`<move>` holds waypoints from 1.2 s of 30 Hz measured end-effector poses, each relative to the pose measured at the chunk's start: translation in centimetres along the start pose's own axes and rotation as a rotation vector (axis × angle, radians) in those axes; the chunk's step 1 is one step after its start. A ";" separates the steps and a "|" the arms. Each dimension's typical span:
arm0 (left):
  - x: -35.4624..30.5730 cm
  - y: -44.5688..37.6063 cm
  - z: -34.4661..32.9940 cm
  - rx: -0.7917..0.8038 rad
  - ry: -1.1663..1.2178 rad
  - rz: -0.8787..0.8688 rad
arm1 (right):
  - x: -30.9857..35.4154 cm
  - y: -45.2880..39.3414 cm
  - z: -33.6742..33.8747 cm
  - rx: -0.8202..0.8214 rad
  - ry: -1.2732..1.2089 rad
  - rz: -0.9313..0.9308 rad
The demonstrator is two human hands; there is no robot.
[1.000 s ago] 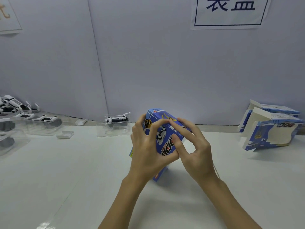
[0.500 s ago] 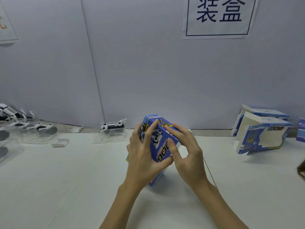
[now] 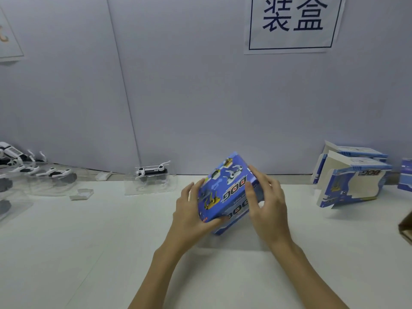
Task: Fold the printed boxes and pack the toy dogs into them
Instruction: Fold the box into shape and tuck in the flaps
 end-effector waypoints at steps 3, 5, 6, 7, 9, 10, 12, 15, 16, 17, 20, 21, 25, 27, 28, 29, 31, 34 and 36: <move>1.0 -0.4 0.1 -0.097 0.282 0.123 | -1.3 0.0 1.0 0.044 0.059 -0.047; 1.5 -0.6 0.4 -0.213 0.392 0.185 | -1.4 0.0 0.8 0.127 0.032 -0.020; 1.6 -0.6 0.7 -0.260 0.444 0.204 | -1.3 0.0 0.6 0.184 0.035 0.010; 1.7 -0.5 0.9 -0.305 0.507 0.226 | -1.2 0.0 0.4 0.244 0.069 0.048; 1.7 -0.5 1.5 -0.399 0.667 0.254 | -0.9 0.0 0.1 0.316 0.212 0.138; 1.8 -0.5 1.9 -0.445 0.745 0.253 | -0.7 0.0 0.0 0.311 0.285 0.186; 1.7 -0.5 2.5 -0.509 0.867 0.234 | -0.1 0.0 -0.1 0.243 0.318 0.242; 1.3 -0.5 2.9 -0.478 0.910 0.198 | 0.5 0.2 -0.2 0.179 0.114 0.195; 1.1 -0.5 2.9 -0.433 0.898 0.171 | 0.7 0.3 -0.3 0.185 0.000 0.145; 0.7 -0.4 2.8 -0.376 0.876 0.147 | 0.8 0.4 -0.4 0.188 -0.124 0.090; 0.0 -0.5 2.2 -0.161 0.820 0.087 | 0.8 0.3 -0.7 0.098 -0.366 -0.048; -0.2 -0.4 1.9 -0.098 0.801 0.072 | 0.6 0.2 -0.7 0.065 -0.400 -0.085; -0.4 -0.3 1.5 -0.056 0.829 0.090 | -0.6 -0.5 -0.2 0.171 -0.402 -0.263; 0.1 -0.3 1.7 -0.054 0.881 0.106 | -1.1 -0.9 0.5 0.299 -0.400 -0.340; 0.3 -0.3 1.9 -0.038 0.894 0.116 | -1.3 -1.1 1.1 0.360 -0.370 -0.368; 0.7 -0.3 2.0 -0.018 0.900 0.127 | -1.3 -1.2 1.7 0.421 -0.311 -0.388; 1.2 -0.4 2.0 0.012 0.898 0.155 | -1.1 -1.4 2.8 0.513 -0.210 -0.420; 1.5 -0.8 1.6 -0.093 0.965 0.244 | -0.4 -1.8 4.1 0.406 -0.305 -0.453; 2.1 -1.0 1.8 -0.191 1.066 0.309 | 0.2 -2.3 5.0 0.189 -0.434 -0.450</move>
Point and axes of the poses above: each hand's wrist, its own y-axis away from the middle knuckle, its own z-axis out of the back of the hand, x = y × z, the point moved 1 cm from there along -y, towards the middle knuckle, and after that the axes turned 11 degrees about x, right-handed, at the moved point
